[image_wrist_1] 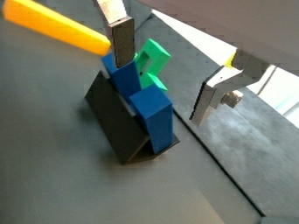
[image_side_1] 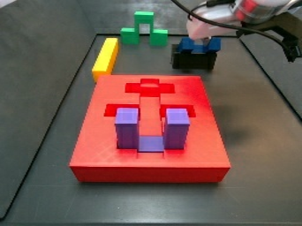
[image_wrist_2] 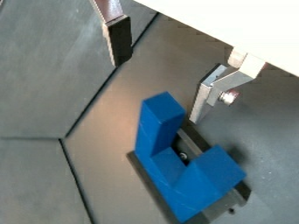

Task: Pick up the blue object. Move up. Place the blue object on the fixture. Regrasp the blue object. Move to above the board. Insert the blue object.
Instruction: Regrasp the blue object.

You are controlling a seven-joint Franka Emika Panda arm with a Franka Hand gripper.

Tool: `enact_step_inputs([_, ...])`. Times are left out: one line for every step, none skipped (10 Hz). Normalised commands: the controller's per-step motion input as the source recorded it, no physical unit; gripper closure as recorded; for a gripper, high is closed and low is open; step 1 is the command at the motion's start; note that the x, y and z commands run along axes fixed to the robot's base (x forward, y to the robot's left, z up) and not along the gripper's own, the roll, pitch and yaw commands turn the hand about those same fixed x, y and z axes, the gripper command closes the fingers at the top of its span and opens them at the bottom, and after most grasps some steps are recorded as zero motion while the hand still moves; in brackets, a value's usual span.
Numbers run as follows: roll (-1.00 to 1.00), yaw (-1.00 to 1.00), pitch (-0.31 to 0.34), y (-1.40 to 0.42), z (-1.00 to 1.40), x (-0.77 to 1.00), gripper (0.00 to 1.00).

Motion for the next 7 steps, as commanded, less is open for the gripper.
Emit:
enact_step_inputs([0.28,0.27,0.051,-0.03,-0.01,0.55,0.00])
enact_step_inputs([0.39,0.06,0.191,-0.06,-0.01,0.67,0.00])
enact_step_inputs([0.44,0.00,0.209,-0.07,-0.05,0.67,0.00])
enact_step_inputs([0.45,-0.02,0.269,-0.12,-0.03,0.73,0.00])
enact_step_inputs([0.42,-0.15,0.277,-0.19,-0.05,0.66,0.00])
enact_step_inputs([0.31,-0.18,0.211,-0.17,-0.10,0.60,0.00])
enact_step_inputs([0.22,-0.18,0.177,-0.14,-0.09,0.65,0.00])
